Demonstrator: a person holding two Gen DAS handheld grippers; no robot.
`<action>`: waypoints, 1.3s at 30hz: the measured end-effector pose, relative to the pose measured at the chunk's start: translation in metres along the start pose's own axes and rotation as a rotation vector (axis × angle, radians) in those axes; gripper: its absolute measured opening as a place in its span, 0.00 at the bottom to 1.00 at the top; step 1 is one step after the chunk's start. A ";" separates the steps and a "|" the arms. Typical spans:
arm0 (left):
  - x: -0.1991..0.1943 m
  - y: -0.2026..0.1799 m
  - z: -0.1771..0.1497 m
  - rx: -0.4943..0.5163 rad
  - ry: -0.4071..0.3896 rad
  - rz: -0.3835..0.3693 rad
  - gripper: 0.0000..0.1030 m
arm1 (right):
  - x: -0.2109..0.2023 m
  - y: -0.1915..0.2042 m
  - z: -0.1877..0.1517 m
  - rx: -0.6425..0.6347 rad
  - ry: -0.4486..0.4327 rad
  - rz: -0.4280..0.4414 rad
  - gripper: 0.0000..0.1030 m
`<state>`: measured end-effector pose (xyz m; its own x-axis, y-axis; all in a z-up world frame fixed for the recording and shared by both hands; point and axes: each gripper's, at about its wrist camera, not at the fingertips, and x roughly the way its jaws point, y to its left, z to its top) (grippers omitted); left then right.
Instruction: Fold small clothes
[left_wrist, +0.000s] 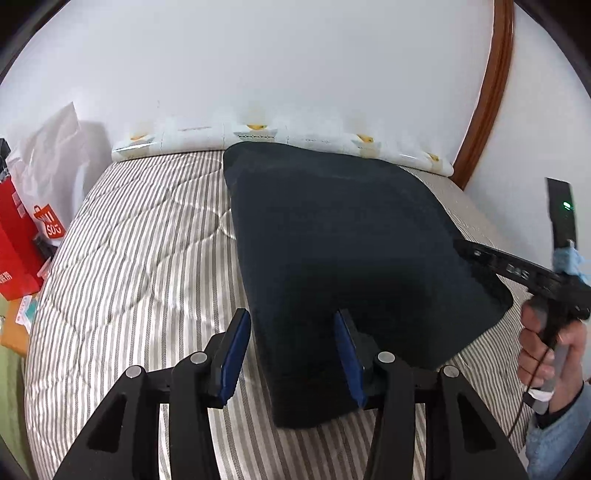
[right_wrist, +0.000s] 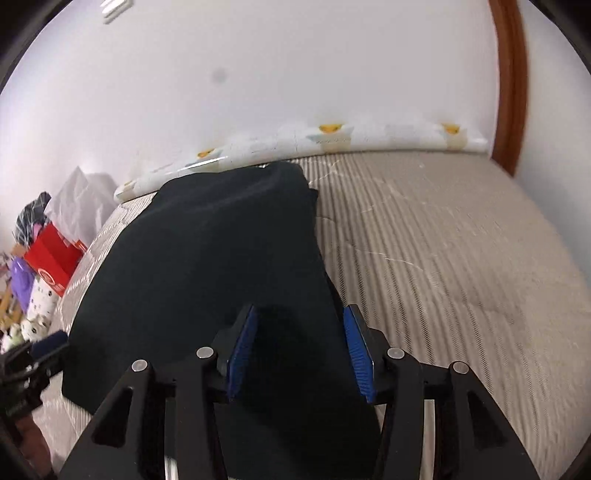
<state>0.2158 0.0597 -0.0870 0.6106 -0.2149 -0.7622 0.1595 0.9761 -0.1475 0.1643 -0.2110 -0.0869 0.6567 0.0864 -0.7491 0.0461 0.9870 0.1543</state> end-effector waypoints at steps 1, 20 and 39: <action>0.002 0.000 0.002 0.002 -0.001 0.004 0.43 | 0.008 -0.001 0.003 0.011 0.011 0.010 0.47; 0.019 0.022 0.026 -0.005 -0.010 0.012 0.50 | 0.012 -0.010 0.045 0.027 -0.013 0.064 0.14; 0.045 0.029 0.048 -0.012 -0.003 0.001 0.54 | 0.086 0.017 0.110 -0.047 0.069 -0.004 0.12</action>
<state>0.2847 0.0767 -0.0952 0.6128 -0.2136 -0.7608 0.1494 0.9767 -0.1538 0.3039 -0.2018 -0.0776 0.6031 0.0905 -0.7925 0.0120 0.9924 0.1225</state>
